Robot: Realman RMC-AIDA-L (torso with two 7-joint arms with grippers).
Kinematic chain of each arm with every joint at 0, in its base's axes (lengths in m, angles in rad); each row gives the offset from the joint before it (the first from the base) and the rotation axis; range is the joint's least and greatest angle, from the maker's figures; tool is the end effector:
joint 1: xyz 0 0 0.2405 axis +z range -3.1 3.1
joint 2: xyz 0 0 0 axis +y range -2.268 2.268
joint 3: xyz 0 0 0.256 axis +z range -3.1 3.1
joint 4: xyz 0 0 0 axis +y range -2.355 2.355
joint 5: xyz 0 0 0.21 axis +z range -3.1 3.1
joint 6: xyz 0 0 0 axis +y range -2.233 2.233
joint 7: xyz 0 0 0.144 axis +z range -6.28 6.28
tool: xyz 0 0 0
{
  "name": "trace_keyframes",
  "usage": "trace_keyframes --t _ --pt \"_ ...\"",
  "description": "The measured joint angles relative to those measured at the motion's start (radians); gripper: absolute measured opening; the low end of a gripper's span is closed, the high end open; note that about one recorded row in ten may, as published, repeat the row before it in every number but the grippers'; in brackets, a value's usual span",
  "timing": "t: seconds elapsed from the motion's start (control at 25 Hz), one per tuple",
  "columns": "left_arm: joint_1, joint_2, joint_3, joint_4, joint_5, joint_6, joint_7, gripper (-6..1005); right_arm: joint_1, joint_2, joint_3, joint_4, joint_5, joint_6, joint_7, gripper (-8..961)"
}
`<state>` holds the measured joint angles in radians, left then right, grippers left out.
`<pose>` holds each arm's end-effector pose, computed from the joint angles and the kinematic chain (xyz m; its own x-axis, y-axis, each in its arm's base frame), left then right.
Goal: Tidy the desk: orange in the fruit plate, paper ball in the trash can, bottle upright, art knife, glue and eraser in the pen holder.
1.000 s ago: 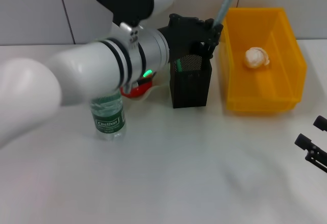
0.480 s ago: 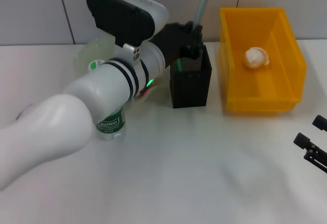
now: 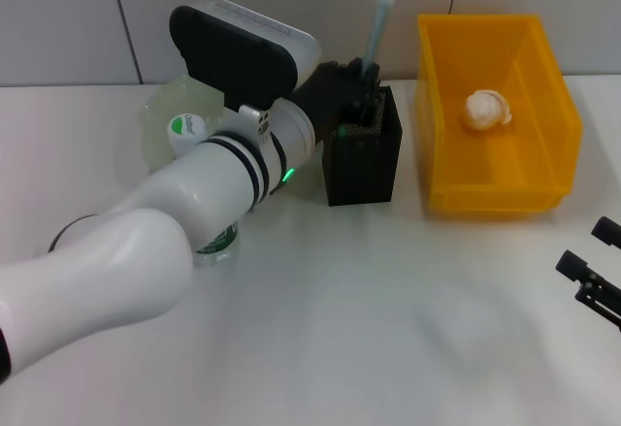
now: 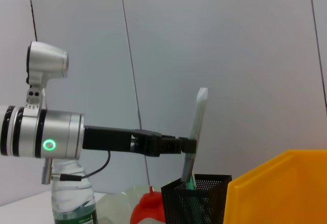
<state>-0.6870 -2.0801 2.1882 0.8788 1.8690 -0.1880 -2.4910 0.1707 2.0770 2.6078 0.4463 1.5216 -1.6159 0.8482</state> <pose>-0.1158 0.4050 -0.1117 0.8136 0.1822 0.5522 0.5467 -0.5632 -0.6196 0.3520 0.2283 0.0233 0.6683 -0.0934 -0.7380 -0.6098 -0.6369 -0.4717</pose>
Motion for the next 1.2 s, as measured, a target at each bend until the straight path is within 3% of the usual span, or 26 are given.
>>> trace_keyframes --t 0.48,0.8,0.84,0.92,1.04,1.12,1.2 --pt "-0.027 0.0 0.027 -0.032 0.001 0.01 -0.024 307 0.006 0.0 0.0 0.0 0.0 0.002 0.0 693" --pt "-0.027 0.0 0.025 -0.031 0.001 0.011 -0.024 542 0.0 -0.001 0.0 0.0 0.0 0.001 0.0 694" --pt "-0.026 0.0 -0.005 0.025 0.023 0.069 -0.016 572 0.0 -0.001 0.0 0.0 0.0 0.001 0.0 694" --pt "-0.026 0.0 -0.005 0.025 0.023 0.069 -0.016 631 -0.001 -0.001 0.0 0.0 -0.002 0.001 0.0 694" --pt "-0.019 0.007 -0.097 0.143 0.056 0.214 -0.011 698 -0.003 -0.001 0.0 0.0 -0.004 0.001 0.0 694" --pt "-0.019 0.007 -0.097 0.143 0.056 0.214 -0.011 735 -0.004 -0.001 -0.001 0.0 -0.005 -0.001 0.0 694" --pt "-0.017 0.009 -0.233 0.227 0.05 0.36 0.046 773 -0.006 0.0 -0.004 0.0 -0.006 -0.001 0.0 694"
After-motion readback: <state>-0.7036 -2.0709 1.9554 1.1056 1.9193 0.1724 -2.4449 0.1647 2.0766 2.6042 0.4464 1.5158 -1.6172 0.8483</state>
